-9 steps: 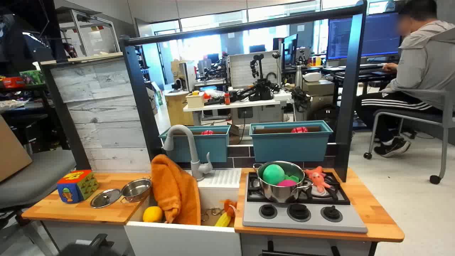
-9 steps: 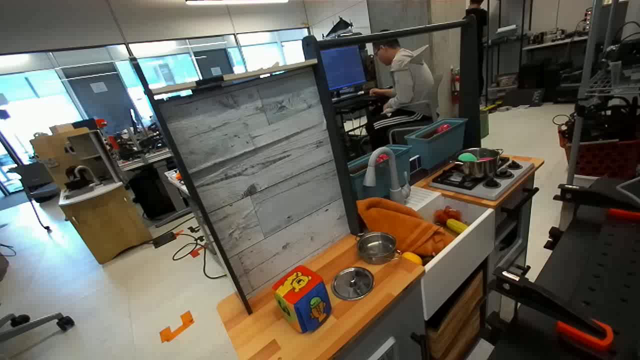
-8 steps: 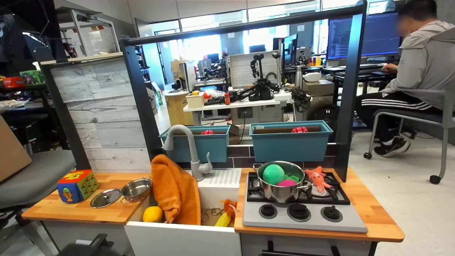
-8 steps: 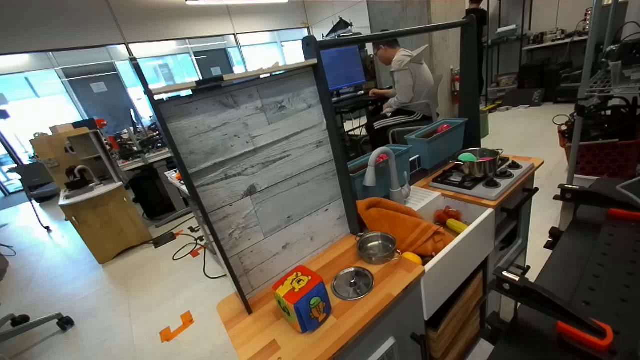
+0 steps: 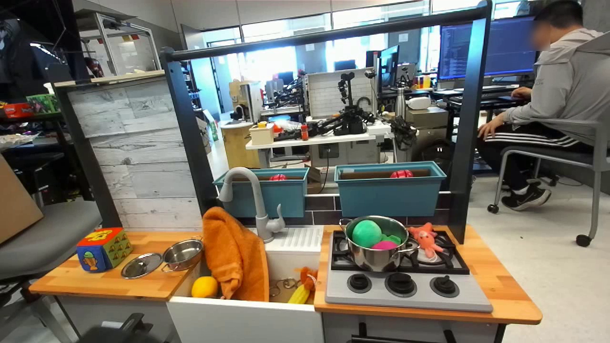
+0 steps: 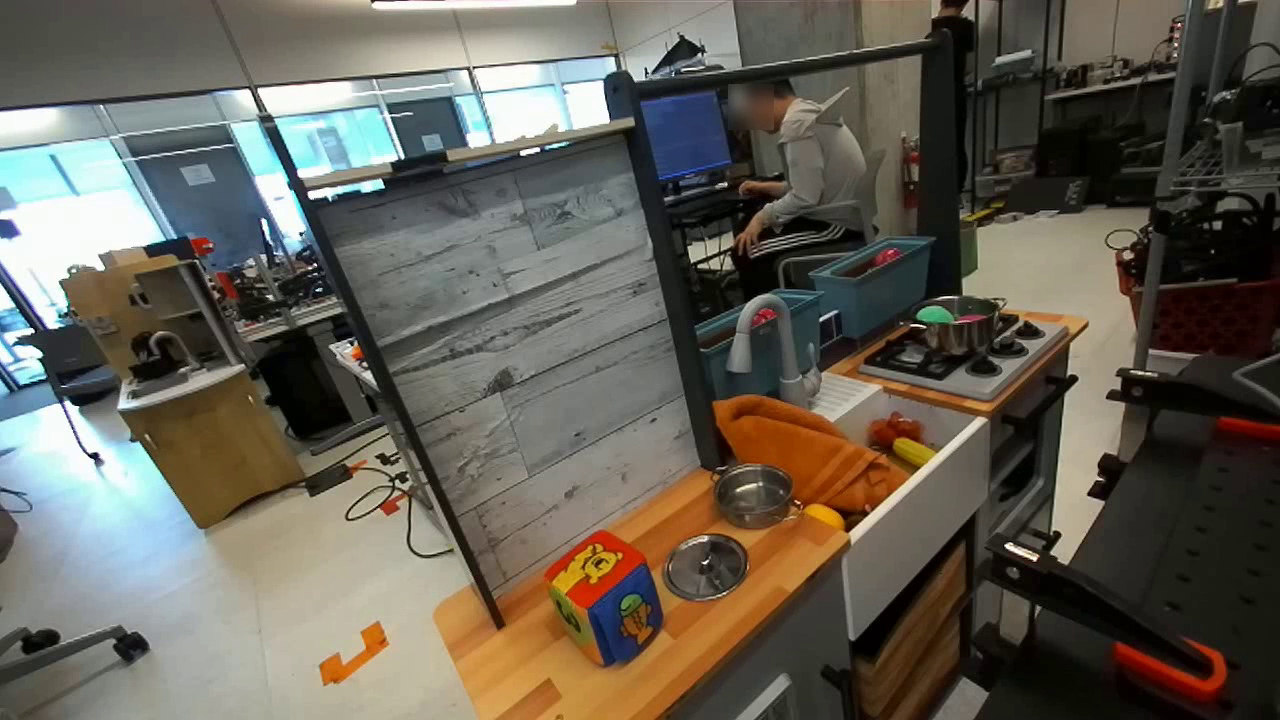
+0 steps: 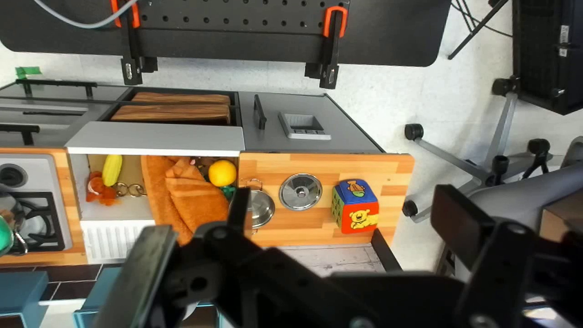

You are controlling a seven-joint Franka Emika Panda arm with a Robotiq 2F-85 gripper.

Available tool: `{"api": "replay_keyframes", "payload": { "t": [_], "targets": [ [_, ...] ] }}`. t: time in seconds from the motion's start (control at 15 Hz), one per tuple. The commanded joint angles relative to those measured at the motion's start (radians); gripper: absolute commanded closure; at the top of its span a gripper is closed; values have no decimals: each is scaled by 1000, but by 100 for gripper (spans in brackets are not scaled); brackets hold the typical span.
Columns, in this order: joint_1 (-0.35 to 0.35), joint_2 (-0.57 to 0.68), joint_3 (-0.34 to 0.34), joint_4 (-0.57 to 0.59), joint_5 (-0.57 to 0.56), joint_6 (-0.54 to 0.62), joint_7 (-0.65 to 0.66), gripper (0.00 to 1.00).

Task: Put the green object inside the sink

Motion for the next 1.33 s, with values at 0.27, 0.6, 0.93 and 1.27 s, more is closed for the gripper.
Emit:
{"api": "replay_keyframes", "payload": {
  "t": [0.27, 0.6, 0.93, 1.27],
  "targets": [
    [-6, 0, 5, 2, 4, -3, -4, 0],
    [-21, 28, -19, 22, 8, 6, -10, 0],
    [-59, 117, -75, 71, 15, 56, -24, 0],
    [-78, 254, -115, 149, 32, 140, -24, 0]
  ]
}}
